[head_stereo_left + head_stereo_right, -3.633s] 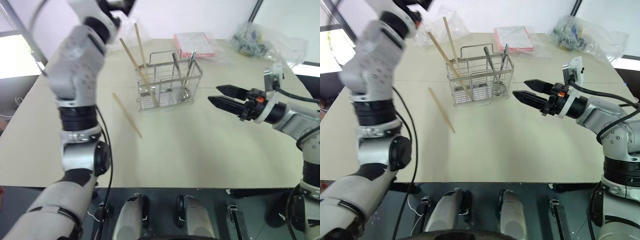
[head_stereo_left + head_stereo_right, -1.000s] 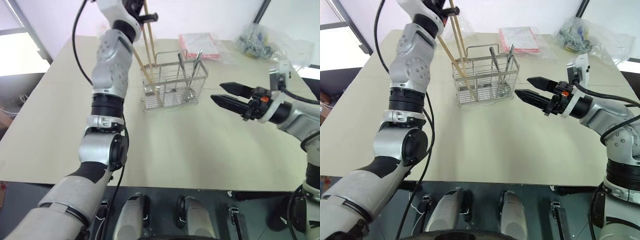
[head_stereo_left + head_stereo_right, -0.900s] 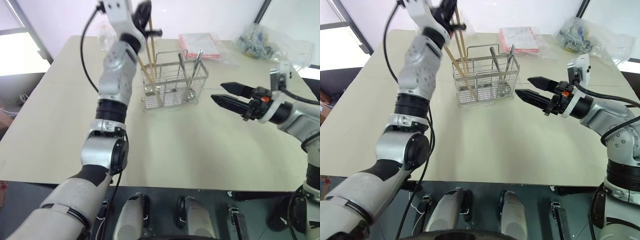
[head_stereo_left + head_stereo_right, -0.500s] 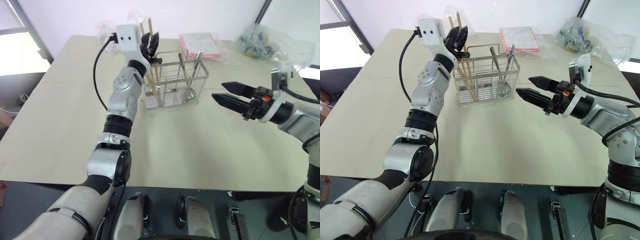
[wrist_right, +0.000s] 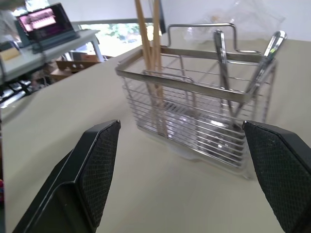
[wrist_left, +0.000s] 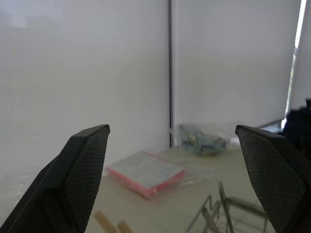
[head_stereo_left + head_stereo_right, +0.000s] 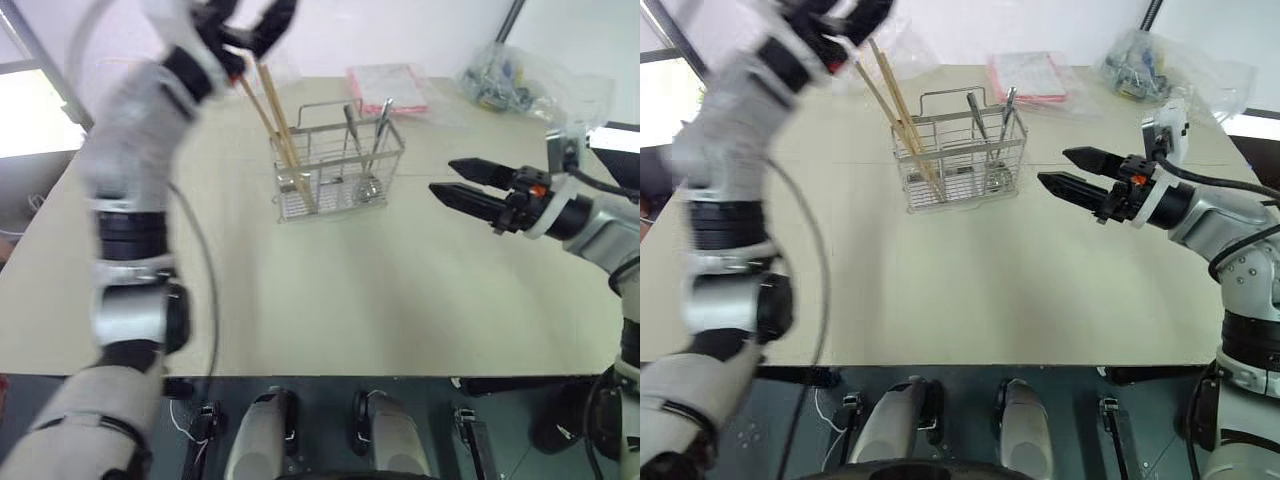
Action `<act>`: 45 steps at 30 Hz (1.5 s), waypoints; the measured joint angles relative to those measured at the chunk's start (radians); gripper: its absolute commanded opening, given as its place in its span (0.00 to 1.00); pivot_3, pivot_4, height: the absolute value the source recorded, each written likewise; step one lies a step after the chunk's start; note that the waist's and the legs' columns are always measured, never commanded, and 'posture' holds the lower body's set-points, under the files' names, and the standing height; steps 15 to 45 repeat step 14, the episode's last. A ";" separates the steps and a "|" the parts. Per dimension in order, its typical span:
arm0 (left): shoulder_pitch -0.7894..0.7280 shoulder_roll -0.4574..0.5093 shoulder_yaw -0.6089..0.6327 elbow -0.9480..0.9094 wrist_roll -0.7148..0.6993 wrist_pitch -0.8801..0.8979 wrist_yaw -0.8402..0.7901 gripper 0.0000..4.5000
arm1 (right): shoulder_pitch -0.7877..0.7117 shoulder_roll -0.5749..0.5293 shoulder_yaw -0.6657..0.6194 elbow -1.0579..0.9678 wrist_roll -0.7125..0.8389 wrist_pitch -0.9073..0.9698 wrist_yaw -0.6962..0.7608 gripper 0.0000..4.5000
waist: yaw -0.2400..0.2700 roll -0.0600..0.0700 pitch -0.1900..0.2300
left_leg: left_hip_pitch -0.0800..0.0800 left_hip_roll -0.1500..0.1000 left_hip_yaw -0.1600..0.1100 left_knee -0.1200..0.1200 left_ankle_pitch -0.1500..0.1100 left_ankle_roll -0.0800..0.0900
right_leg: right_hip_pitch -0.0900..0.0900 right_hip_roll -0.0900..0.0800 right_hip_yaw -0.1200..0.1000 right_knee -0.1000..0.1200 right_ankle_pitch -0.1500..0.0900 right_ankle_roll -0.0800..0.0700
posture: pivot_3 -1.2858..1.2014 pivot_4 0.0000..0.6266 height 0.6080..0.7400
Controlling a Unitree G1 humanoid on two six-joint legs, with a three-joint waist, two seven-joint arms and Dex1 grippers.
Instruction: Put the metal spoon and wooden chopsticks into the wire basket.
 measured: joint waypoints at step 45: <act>0.529 0.542 -0.011 -0.351 -0.034 0.164 -0.418 0.97 | -0.076 0.000 0.074 0.141 -0.104 -0.084 0.140 0.92 | 0.005 0.004 0.001 | -0.002 0.000 -0.001 -0.002 0.002 -0.009 | -0.001 -0.001 0.000 -0.007 -0.002 -0.004 | 0.52 0.24 0.69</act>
